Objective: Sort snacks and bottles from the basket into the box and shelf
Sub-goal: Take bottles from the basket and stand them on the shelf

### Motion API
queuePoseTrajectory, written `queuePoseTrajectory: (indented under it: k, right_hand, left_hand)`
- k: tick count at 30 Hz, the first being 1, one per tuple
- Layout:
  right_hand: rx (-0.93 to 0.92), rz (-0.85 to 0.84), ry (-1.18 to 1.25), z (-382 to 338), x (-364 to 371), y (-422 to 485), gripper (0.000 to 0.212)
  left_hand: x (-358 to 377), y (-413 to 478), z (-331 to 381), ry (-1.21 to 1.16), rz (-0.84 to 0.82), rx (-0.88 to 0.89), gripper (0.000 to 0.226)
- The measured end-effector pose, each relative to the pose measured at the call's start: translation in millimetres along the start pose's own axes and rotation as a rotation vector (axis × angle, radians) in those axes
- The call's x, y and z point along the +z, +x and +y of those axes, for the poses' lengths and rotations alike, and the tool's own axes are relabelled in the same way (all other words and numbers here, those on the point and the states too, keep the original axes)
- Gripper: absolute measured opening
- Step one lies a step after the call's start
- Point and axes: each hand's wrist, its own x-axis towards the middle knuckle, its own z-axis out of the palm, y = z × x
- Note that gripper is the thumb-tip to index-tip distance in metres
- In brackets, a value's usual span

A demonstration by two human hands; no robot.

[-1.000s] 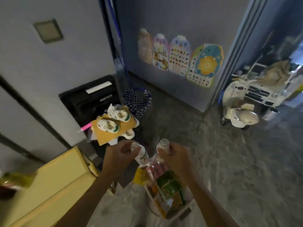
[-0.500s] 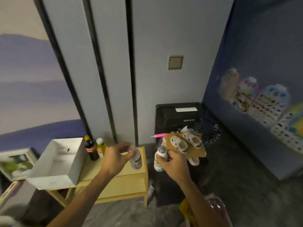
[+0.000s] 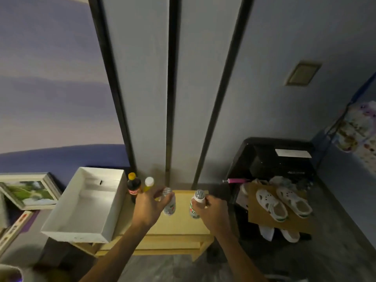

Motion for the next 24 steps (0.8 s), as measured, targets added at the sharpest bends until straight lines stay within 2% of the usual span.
queuePoseTrajectory:
  k: [7,11,14,16,19,24]
  right_hand:
    - [-0.042,-0.063,-0.059,54.3,48.1,68.1,0.019]
    - [-0.104,-0.072,-0.035,97.8,81.3,103.2,0.028]
    - [-0.071,-0.073,-0.026,130.5,110.4,118.2,0.033]
    - [-0.080,-0.056,-0.044,149.1,129.8,120.7,0.039]
    - [-0.130,-0.050,-0.070,161.4,153.3,117.3,0.036]
    - [-0.115,-0.053,-0.135,169.1,180.4,125.4,0.042]
  left_hand:
    - [55.3,39.1,-55.0,0.037,0.078,-0.097,0.037]
    - [90.4,56.6,-91.3,0.080,0.146,-0.145,0.033]
    - [112.1,64.0,-114.9,0.111,0.178,-0.182,0.029]
    - [123.0,66.4,-126.0,0.129,0.176,-0.207,0.026]
    - [133.5,68.0,-140.9,0.165,0.157,-0.210,0.023]
    - [141.9,79.1,-155.3,0.203,0.116,-0.246,0.032]
